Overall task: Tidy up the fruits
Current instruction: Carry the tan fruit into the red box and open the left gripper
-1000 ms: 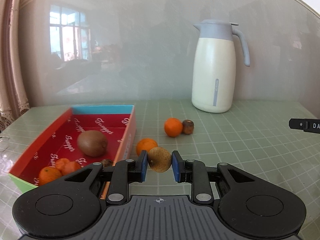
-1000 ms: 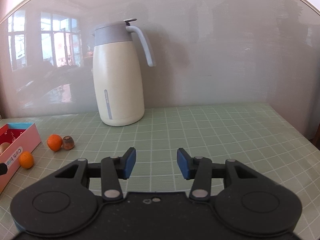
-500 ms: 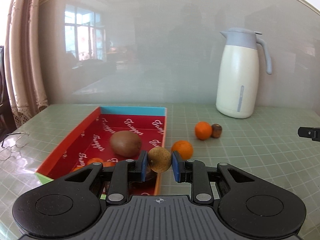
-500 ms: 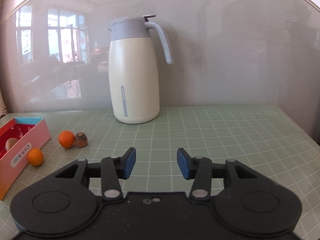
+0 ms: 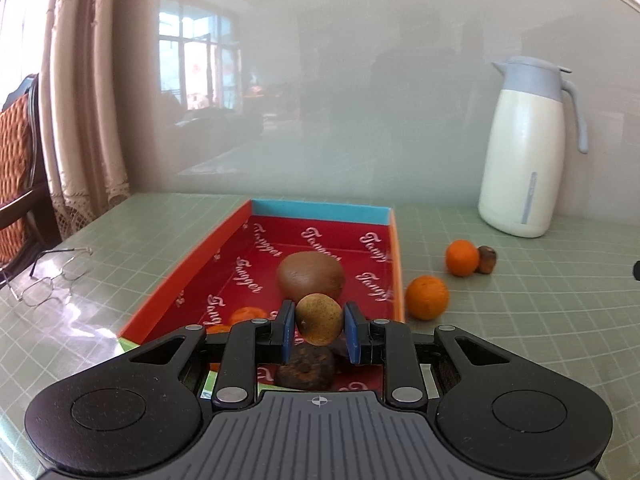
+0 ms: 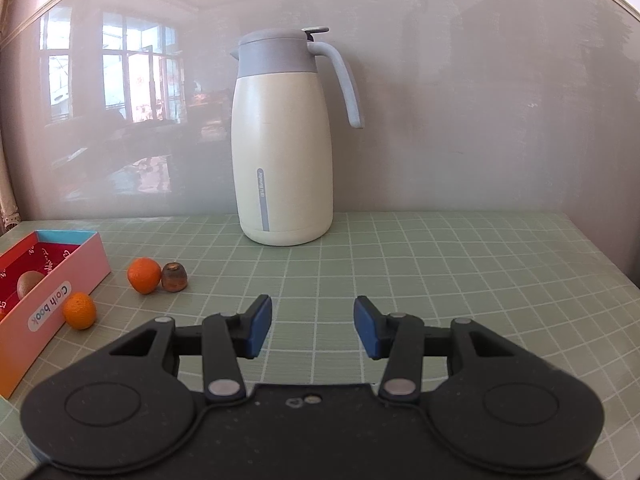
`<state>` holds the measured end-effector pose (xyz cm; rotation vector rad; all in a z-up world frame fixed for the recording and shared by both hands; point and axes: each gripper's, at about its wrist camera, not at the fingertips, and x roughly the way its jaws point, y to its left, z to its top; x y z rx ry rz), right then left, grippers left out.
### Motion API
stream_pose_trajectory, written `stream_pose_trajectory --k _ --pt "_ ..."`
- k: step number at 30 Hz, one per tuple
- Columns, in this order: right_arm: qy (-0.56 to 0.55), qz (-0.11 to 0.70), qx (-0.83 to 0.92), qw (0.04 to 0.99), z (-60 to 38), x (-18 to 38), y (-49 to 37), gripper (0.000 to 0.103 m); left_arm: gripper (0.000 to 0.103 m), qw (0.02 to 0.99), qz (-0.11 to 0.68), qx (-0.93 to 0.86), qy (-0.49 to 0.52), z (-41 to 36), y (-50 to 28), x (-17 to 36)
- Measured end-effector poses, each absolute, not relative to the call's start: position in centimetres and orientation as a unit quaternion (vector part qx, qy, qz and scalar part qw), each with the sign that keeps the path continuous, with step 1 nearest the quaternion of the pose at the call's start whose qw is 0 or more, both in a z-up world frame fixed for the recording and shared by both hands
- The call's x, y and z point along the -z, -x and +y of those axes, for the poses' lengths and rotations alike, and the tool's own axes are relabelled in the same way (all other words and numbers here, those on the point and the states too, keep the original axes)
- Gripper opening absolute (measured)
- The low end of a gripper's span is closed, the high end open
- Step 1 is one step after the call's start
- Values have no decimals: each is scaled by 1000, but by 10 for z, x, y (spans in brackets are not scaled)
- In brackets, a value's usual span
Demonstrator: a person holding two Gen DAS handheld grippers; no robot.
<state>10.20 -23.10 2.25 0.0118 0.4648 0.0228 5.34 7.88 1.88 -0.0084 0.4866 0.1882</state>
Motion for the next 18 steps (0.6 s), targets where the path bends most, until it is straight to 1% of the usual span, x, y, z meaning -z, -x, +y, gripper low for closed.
stream_pose_trajectory --k 18 --pt "-10 228 -12 973 -234 -24 -99 45 26 961 257 -107 5 82 -59 -10"
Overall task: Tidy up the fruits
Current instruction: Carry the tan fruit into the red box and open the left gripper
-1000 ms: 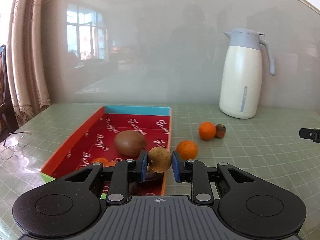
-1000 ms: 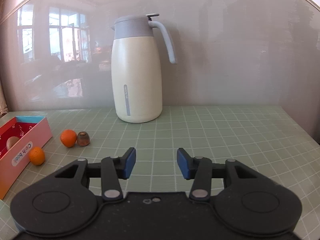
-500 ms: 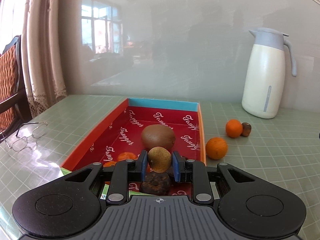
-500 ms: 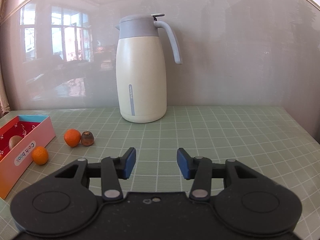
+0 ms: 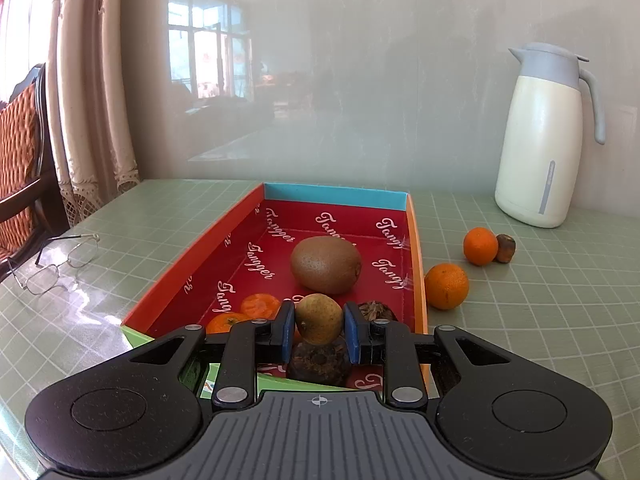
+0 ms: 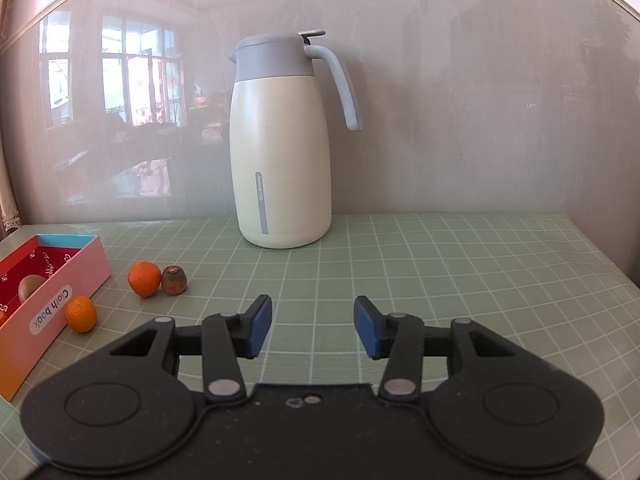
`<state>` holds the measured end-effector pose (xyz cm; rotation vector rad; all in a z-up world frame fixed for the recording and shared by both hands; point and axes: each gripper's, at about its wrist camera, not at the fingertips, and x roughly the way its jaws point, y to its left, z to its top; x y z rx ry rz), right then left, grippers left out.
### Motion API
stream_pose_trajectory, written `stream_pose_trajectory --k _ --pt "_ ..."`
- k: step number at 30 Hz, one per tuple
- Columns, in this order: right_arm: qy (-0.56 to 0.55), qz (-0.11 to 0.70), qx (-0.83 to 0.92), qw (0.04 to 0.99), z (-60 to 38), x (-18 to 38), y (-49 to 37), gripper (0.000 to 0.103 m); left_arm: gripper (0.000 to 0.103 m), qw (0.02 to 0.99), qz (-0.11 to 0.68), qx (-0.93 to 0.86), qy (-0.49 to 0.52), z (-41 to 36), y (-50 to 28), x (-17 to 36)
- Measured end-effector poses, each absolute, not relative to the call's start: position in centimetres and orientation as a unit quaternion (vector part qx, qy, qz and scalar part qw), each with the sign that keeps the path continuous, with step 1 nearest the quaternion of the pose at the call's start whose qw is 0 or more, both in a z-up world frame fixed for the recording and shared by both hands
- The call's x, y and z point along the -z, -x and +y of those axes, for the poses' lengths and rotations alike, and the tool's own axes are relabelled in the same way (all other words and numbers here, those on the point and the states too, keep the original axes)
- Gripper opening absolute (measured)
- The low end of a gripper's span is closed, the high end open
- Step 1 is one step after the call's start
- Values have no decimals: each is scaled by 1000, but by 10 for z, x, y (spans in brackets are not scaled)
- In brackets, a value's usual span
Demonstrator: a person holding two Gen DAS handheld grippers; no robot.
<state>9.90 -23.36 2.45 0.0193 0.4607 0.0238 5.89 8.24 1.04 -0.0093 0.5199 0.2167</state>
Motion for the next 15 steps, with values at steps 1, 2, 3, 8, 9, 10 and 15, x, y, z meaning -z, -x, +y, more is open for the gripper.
stream_pose_trajectory --k 1,2,3,8,9,10,15 --pt "-9 228 -12 974 -234 -25 -99 45 26 961 256 -108 4 82 -59 -10" --pt "-10 228 -12 974 -234 -25 -99 45 26 961 255 -108 4 82 -59 -10" --pt "-10 228 -12 974 -234 -24 -99 45 26 961 255 -108 5 83 -59 -11" --pt "-9 228 -12 974 -234 -24 -99 45 26 961 253 -111 4 82 -58 -11" --pt "-9 228 -12 974 -234 -25 -99 45 26 961 254 -111 3 82 -58 -11" --pt "-10 228 -12 973 -234 -24 -99 45 26 961 253 -110 4 83 -58 -11" --pt "-10 228 -12 973 -234 -24 -99 45 31 961 252 -113 1 82 -59 -11"
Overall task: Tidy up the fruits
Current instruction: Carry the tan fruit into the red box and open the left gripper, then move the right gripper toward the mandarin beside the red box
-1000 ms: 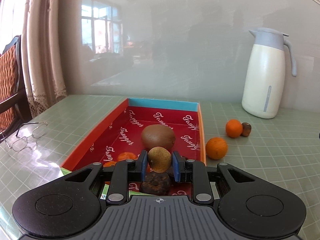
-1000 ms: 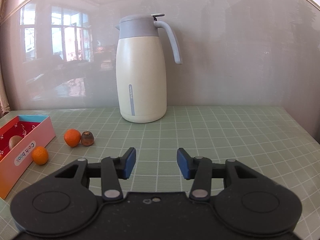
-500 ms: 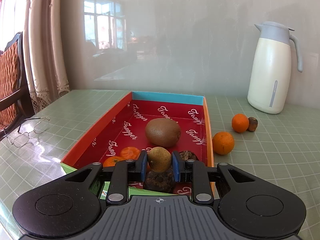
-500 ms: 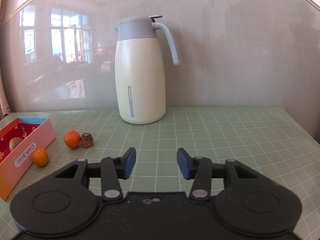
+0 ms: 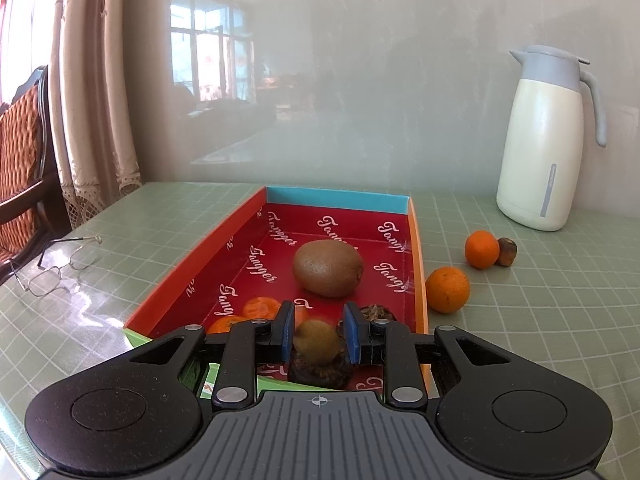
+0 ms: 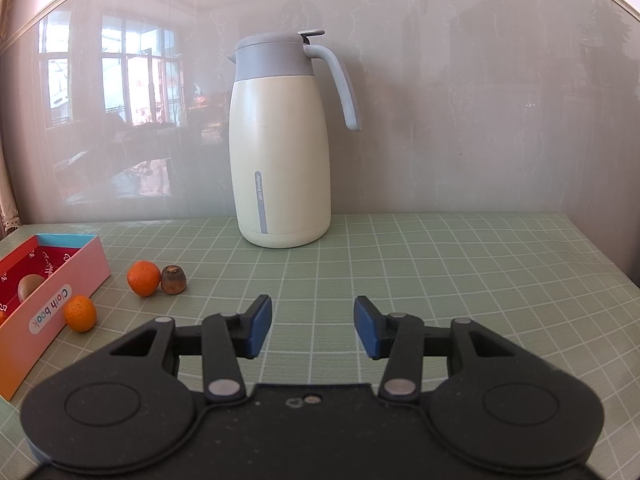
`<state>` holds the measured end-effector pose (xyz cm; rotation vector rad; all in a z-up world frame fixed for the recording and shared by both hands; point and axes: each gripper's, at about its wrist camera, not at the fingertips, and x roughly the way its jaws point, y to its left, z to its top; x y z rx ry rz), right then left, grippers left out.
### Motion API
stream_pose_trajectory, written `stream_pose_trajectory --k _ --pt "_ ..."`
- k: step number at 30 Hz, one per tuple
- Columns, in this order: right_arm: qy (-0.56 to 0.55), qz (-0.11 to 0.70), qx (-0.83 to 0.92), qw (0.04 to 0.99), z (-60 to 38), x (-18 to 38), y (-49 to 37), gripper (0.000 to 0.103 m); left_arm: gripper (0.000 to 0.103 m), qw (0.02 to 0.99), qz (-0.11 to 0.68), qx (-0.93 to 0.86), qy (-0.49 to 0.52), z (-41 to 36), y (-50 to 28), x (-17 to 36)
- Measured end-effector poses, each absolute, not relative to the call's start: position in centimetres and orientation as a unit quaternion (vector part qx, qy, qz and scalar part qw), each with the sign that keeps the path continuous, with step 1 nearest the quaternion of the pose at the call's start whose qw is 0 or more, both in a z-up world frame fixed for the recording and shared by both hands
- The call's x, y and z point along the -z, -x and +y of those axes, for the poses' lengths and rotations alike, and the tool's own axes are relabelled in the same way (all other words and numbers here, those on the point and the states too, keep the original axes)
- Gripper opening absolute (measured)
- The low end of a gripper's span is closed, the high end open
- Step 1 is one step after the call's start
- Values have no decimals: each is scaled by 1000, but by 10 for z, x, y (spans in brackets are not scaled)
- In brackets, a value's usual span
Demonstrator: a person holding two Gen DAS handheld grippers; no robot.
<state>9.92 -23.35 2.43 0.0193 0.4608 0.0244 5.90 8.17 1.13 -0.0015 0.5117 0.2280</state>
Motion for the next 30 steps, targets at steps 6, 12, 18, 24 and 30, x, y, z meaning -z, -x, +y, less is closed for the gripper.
stream_pose_trajectory --k 6,12,18,24,30 --pt "-9 229 -10 973 -236 -24 -99 45 91 967 221 -123 -7 77 -52 -18" --pt "-9 229 -10 973 -237 -24 -100 45 97 968 220 -123 -9 74 -53 -18" --pt "-9 227 -9 974 -237 -24 -100 51 103 968 214 -130 -8 75 -52 -19" --pt "-10 228 -10 974 -237 -24 -100 53 103 967 210 -141 -13 76 -52 -19" --pt "-9 226 -13 974 -235 -24 -99 61 103 966 209 -149 -9 79 -52 -19"
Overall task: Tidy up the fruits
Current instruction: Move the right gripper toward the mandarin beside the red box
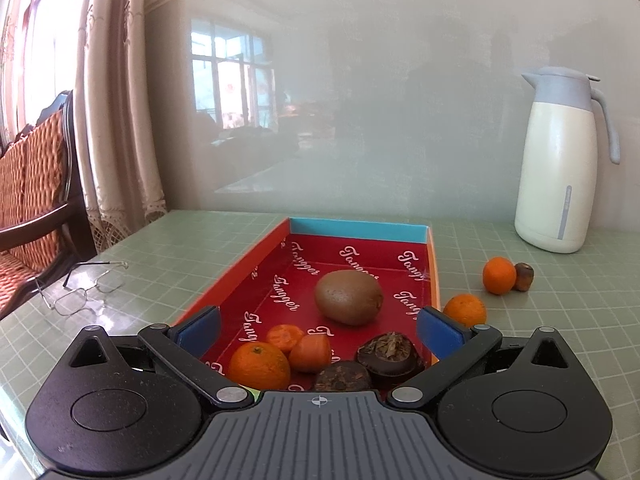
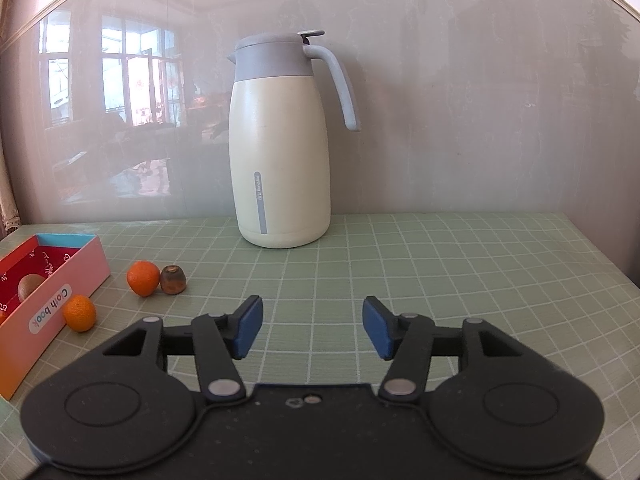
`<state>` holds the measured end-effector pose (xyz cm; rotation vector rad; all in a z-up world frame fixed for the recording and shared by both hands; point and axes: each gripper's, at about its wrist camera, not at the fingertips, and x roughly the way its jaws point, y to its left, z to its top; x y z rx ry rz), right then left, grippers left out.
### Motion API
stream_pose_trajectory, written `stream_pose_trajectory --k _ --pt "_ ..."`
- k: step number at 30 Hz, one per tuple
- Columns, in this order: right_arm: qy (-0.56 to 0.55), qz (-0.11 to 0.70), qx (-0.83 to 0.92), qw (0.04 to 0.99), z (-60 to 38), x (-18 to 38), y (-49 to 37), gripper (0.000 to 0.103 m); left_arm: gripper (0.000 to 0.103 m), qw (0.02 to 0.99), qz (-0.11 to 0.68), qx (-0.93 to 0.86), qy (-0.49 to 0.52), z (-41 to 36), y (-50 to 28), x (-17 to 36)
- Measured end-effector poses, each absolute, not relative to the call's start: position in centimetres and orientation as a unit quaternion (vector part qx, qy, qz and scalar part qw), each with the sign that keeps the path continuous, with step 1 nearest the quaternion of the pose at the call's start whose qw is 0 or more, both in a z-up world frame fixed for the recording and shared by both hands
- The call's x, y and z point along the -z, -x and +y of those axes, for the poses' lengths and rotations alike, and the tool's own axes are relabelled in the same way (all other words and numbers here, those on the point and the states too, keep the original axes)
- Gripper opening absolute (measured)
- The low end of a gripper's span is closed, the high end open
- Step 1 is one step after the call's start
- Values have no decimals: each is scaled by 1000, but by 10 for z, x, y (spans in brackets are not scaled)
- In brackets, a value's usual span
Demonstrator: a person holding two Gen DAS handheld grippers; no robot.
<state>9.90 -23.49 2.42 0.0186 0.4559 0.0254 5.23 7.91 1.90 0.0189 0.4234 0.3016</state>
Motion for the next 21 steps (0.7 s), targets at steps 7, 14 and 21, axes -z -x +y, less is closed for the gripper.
stream_pose_trajectory --k 7,14,21 --pt "-6 228 -17 974 -228 -23 -101 62 103 966 208 -155 2 85 -51 -19" --pt "0 230 -29 973 -212 -21 -105 62 103 964 206 -165 16 98 -50 -16" --pt "9 234 -48 971 -187 -18 -112 62 103 962 200 -181 36 122 -43 -17"
